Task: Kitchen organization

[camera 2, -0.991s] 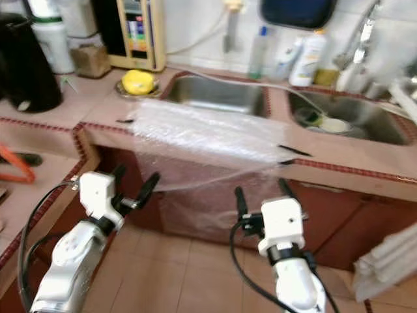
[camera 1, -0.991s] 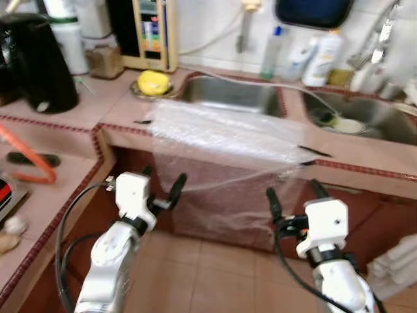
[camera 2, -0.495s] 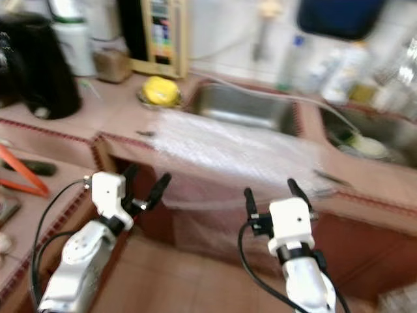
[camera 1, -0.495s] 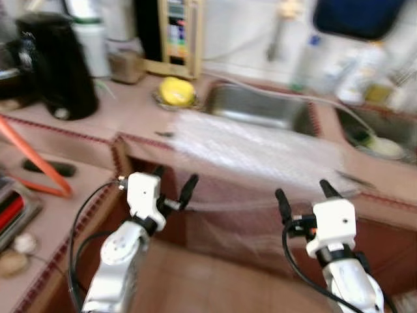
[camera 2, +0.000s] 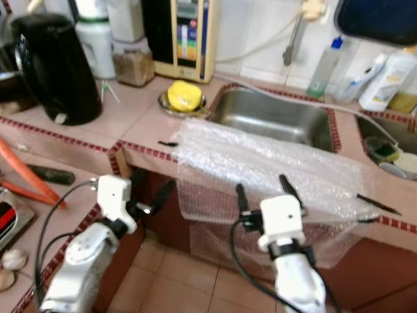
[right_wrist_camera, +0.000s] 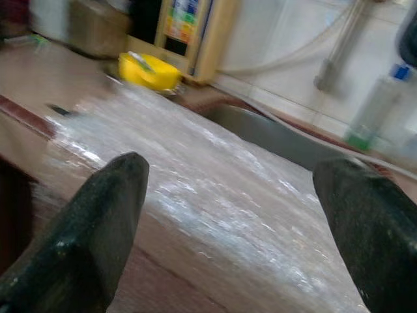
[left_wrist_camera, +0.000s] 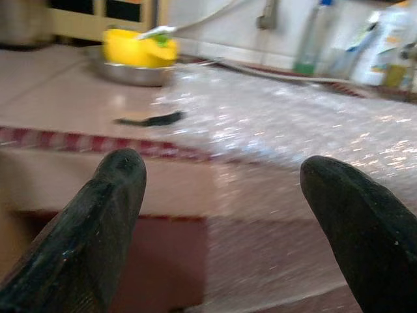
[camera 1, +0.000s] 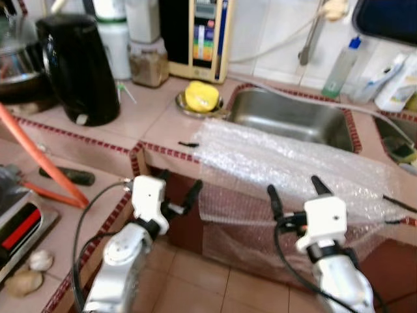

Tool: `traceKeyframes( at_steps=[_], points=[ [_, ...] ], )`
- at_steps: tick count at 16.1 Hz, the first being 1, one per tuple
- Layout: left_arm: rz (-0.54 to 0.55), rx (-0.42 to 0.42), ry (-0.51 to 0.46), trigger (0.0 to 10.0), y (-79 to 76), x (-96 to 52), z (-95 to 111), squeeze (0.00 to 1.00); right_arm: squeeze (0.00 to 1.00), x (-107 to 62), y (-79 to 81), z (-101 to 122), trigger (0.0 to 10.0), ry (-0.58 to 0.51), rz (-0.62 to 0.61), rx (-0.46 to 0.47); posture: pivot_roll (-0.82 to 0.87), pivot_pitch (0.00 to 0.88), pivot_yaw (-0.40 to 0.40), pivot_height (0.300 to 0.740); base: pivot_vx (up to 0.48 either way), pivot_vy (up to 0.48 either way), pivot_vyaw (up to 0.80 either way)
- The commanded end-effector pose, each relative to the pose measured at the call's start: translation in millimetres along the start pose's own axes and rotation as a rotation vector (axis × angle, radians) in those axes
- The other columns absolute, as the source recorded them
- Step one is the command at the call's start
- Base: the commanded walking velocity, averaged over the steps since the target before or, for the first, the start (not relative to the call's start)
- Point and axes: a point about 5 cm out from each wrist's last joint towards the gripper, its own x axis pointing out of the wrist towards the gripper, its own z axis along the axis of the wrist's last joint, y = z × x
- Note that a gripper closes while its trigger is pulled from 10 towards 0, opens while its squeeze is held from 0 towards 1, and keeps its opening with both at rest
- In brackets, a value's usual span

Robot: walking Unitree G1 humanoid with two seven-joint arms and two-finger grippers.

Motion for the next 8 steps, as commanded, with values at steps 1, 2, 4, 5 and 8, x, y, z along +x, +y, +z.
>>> traceKeyframes(
  at_steps=[1,2,4,5,8],
  points=[
    [-0.001,-0.004,0.01,10.0,2.0,-0.9,-2.2,0.0,0.0,-1.3,-7.5,0.1,10.0,0.0,-0.02,-0.024,0.06,0.0,-0.036,0.74,0.0,-0.48,0.0],
    [-0.001,0.001,0.014,10.0,2.0,-1.0,-2.4,0.0,0.0,-2.0,-10.0,-0.3,10.0,0.003,-0.03,-0.028,0.06,0.0,-0.035,0.74,0.0,-0.48,0.0],
    [-0.003,-0.003,0.015,10.0,0.2,-1.5,-3.6,0.0,0.0,-3.4,-10.1,-0.2,10.0,0.006,-0.035,-0.024,0.06,0.0,-0.034,0.74,0.0,-0.48,0.0],
    [-0.005,-0.005,0.016,10.0,-0.3,-1.7,-3.9,0.0,0.0,-3.9,-9.3,0.5,10.0,0.004,-0.034,-0.023,0.06,0.0,-0.035,0.74,0.0,-0.48,0.0],
    [-0.005,-0.001,0.023,10.0,0.5,-4.0,-4.8,0.0,0.0,-4.2,-7.1,3.9,10.0,-0.005,-0.026,-0.022,0.05,0.0,-0.036,0.74,0.0,-0.48,0.0]
  ],
)
